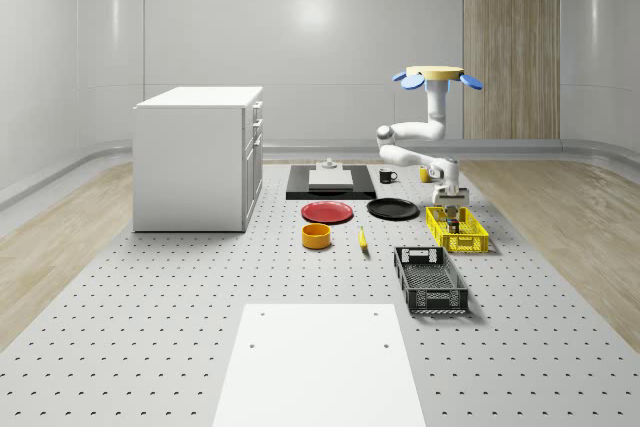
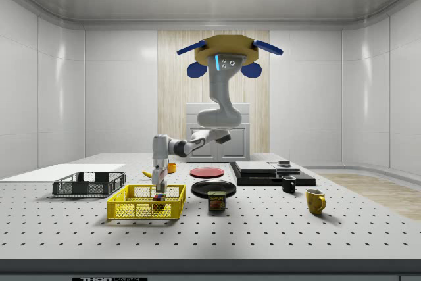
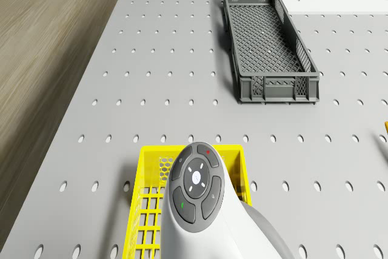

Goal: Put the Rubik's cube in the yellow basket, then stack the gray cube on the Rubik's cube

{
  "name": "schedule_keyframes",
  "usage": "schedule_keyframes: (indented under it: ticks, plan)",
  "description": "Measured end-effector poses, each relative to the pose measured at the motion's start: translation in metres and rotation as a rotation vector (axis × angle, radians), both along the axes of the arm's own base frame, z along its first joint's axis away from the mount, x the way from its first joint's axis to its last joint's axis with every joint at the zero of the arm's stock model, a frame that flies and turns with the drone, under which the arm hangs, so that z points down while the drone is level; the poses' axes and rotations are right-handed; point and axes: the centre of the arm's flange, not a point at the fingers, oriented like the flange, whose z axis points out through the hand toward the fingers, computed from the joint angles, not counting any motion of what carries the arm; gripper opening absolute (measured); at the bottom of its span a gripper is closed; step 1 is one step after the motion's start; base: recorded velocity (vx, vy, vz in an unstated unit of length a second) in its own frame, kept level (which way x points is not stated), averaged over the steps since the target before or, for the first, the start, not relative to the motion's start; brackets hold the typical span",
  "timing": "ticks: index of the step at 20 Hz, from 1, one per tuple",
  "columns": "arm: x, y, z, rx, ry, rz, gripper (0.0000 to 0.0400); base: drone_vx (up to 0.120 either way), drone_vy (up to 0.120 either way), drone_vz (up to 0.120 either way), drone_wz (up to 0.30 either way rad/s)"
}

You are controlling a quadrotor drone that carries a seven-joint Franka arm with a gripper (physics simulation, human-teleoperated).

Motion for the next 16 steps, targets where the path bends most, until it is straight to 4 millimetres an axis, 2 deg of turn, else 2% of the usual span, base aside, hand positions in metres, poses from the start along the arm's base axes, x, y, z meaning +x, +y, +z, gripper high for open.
schedule_keyframes:
  ticks: [10,13,16]
  plan:
    - [0.0000,0.0000,0.0079,0.000,0.000,0.000,0.0250,0.000,0.000,0.000,0.000]
    - [0.0000,0.0000,0.0085,0.000,0.000,0.000,0.0323,0.000,0.000,0.000,0.000]
    - [0.0000,0.0000,0.0064,0.000,0.000,0.000,0.0364,0.000,0.000,0.000,0.000]
